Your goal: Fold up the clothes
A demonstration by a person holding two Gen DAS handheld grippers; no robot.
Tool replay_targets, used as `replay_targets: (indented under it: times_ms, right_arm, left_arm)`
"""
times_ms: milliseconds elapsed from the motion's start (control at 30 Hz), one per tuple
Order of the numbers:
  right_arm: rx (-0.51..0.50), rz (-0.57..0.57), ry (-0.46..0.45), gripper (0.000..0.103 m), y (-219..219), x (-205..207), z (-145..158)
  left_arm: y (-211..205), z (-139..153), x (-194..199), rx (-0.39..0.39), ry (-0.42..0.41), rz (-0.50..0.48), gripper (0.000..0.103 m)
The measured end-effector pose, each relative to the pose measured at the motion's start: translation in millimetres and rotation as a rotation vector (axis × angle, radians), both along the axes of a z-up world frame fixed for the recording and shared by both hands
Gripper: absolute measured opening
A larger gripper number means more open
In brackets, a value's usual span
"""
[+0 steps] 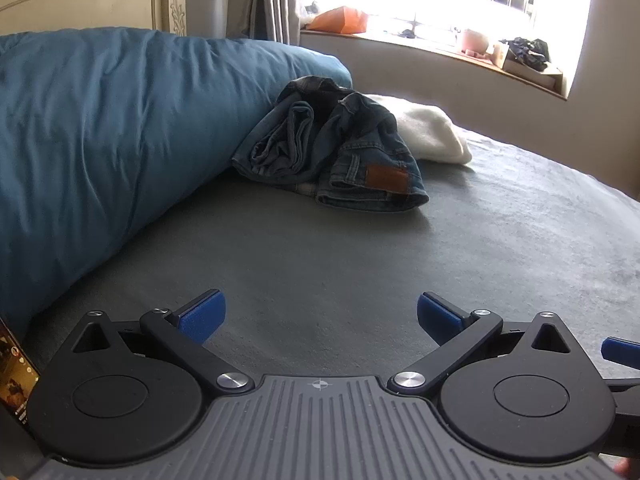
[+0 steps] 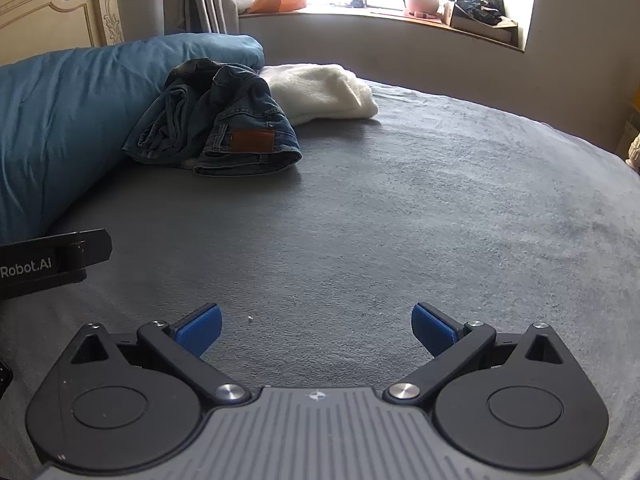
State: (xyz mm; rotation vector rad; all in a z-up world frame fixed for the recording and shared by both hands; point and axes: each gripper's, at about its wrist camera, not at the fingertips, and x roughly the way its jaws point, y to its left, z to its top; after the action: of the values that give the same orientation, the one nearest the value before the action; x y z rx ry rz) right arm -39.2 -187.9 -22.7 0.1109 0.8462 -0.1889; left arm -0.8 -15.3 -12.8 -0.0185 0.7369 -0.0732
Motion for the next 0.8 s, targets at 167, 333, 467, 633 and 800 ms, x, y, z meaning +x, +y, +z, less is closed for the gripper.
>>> replay_targets:
  times_ms: [167, 333, 467, 633, 800]
  right_arm:
    - [0.001, -0.009, 0.004, 0.103, -1.3, 0.3, 0.0]
    - [0.000, -0.014, 0.001, 0.103, -1.0, 0.9, 0.3]
    - [0.002, -0.016, 0.003, 0.103, -1.2, 2.2, 1.0]
    - [0.000, -0.016, 0.004, 0.103, -2.3, 3.1, 1.2]
    - [-0.001, -0.022, 0.006, 0.103, -1.3, 3.7, -0.5]
  left_arm:
    - [0.6, -0.1, 1.5, -0.017, 0.023, -0.007, 0.103]
    - [1.0, 3.4, -1.7, -0.003, -0.005, -0.008, 0.103]
    - [-0.1, 4.8, -1.9, 0.007, -0.010, -0.019, 0.103]
    - [0.4, 5.6, -0.9, 0.006, -0.012, -0.022, 0.103]
    - [0.8, 5.9, 0.2, 0.008, -0.015, -0.023, 0.103]
